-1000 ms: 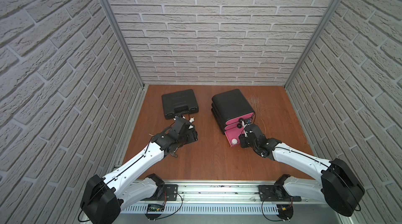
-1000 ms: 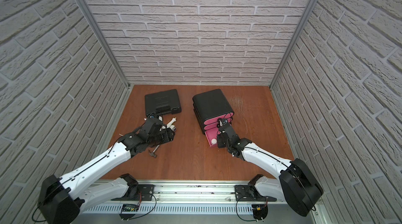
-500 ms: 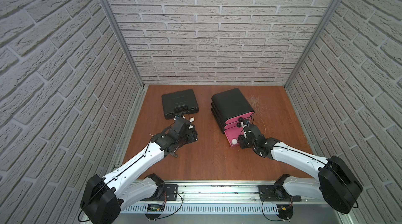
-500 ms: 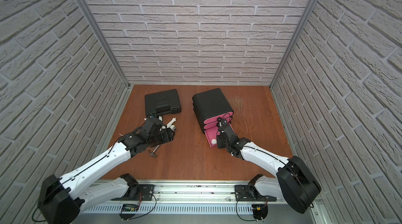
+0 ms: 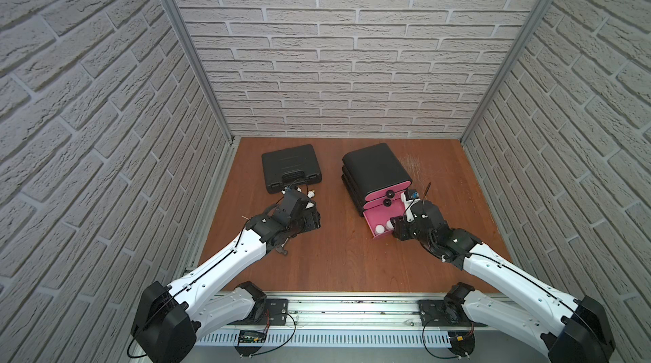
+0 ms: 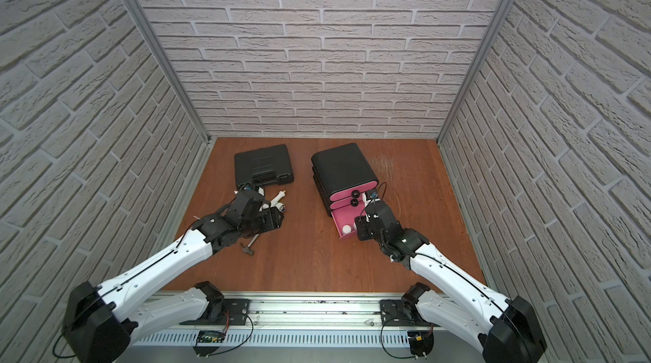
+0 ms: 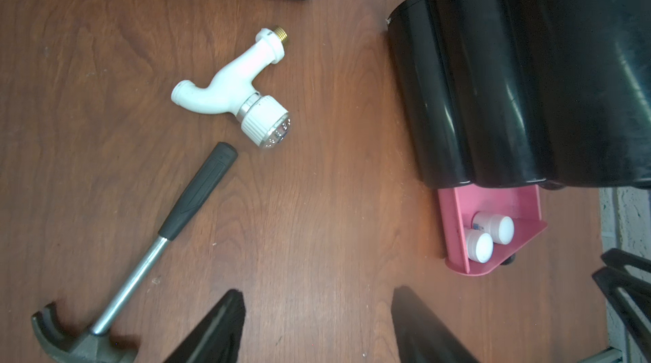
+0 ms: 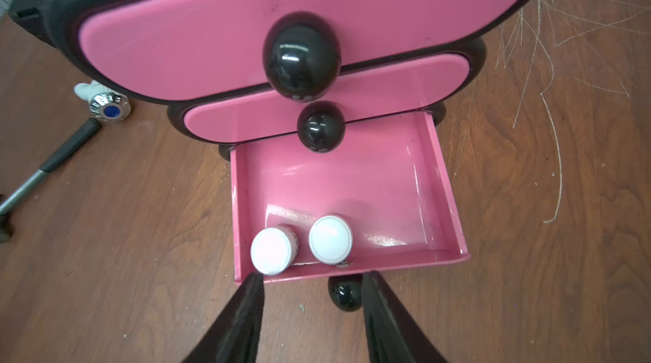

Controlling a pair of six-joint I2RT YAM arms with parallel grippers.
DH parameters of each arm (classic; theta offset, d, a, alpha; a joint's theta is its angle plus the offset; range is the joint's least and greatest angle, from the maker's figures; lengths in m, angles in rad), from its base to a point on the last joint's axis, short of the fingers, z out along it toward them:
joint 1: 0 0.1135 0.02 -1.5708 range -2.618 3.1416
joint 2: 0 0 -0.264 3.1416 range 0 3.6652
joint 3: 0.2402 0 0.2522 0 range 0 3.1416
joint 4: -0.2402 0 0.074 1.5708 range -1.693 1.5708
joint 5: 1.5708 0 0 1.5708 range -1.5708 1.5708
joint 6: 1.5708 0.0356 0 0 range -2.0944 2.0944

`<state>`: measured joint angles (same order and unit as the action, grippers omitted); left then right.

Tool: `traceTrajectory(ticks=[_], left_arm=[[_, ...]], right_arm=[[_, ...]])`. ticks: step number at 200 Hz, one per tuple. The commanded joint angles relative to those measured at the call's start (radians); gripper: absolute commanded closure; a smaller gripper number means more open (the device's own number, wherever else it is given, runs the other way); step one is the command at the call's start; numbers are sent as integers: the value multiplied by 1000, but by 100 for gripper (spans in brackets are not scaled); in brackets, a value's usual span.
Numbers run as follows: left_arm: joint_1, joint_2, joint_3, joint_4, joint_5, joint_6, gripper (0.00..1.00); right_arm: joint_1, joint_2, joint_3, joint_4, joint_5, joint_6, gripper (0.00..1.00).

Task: Put the paint cans in the drawer according to color
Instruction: Place the paint can in the drawer, then close the drawer in the storage box.

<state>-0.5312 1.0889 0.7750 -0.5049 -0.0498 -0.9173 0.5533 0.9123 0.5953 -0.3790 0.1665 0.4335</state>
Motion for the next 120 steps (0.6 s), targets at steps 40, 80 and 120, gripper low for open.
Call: traceTrajectory(ticks=[40, 80, 120], left_arm=[[4, 167, 222, 5, 26, 178, 28], [6, 277, 376, -1, 38, 238, 29], [-3, 417, 592, -23, 70, 286, 32]], right_arm=[[-3, -29, -23, -294, 103, 247, 52], [-8, 49, -18, -248, 123, 389, 54], [-63, 108, -63, -128, 86, 510, 56]])
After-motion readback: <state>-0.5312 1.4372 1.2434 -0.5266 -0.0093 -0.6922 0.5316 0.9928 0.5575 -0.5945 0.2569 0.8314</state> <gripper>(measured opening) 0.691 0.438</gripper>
